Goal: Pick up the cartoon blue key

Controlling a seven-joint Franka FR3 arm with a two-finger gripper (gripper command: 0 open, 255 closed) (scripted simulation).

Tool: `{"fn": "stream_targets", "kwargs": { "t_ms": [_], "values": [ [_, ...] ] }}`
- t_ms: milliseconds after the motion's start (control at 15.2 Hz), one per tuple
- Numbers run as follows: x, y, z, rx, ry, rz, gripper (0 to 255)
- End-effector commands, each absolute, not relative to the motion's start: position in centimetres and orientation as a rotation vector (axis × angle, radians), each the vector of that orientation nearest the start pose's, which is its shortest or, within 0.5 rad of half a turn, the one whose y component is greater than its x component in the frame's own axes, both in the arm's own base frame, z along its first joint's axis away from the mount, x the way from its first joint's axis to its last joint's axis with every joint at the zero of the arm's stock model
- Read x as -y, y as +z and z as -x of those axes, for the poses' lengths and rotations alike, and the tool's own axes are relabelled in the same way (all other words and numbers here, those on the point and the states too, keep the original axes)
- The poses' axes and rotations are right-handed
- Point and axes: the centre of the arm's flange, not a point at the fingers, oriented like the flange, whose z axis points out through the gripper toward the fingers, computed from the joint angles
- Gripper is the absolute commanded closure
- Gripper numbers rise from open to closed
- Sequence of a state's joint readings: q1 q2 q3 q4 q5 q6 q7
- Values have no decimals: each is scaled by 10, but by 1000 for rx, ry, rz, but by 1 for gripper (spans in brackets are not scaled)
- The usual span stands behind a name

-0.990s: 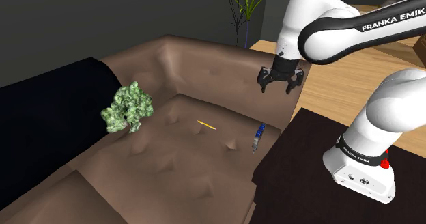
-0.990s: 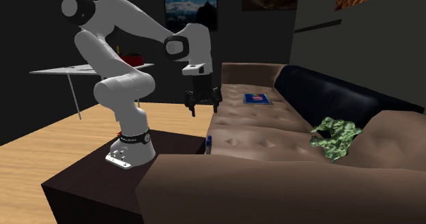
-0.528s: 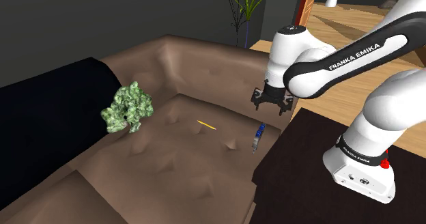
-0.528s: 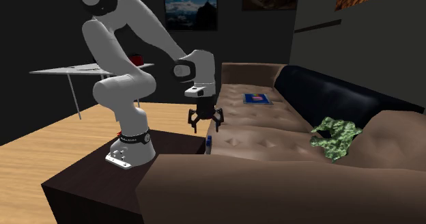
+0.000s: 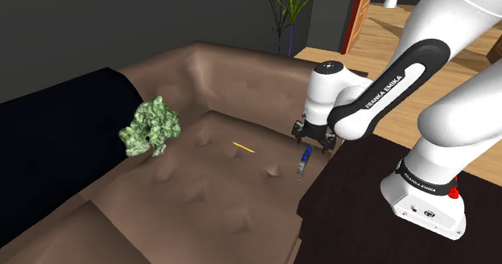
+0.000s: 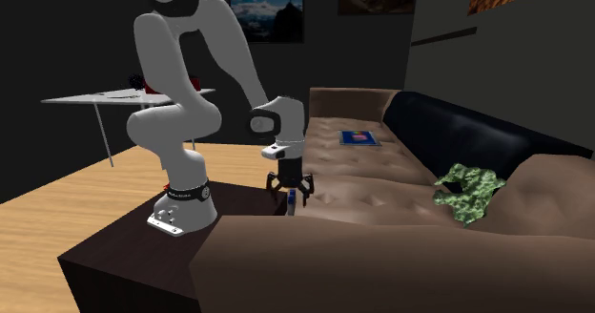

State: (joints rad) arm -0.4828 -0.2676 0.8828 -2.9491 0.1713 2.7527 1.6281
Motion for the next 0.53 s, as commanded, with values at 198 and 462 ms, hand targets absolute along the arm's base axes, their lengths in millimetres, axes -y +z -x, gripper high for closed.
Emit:
{"fn": "stream_targets", "kwargs": {
  "t_ms": [198,462],
  "values": [
    [-95,199,-314,-2083,-186,2451,0],
    [-94,200,-313,-2083,-187,2451,255]
  ]
}}
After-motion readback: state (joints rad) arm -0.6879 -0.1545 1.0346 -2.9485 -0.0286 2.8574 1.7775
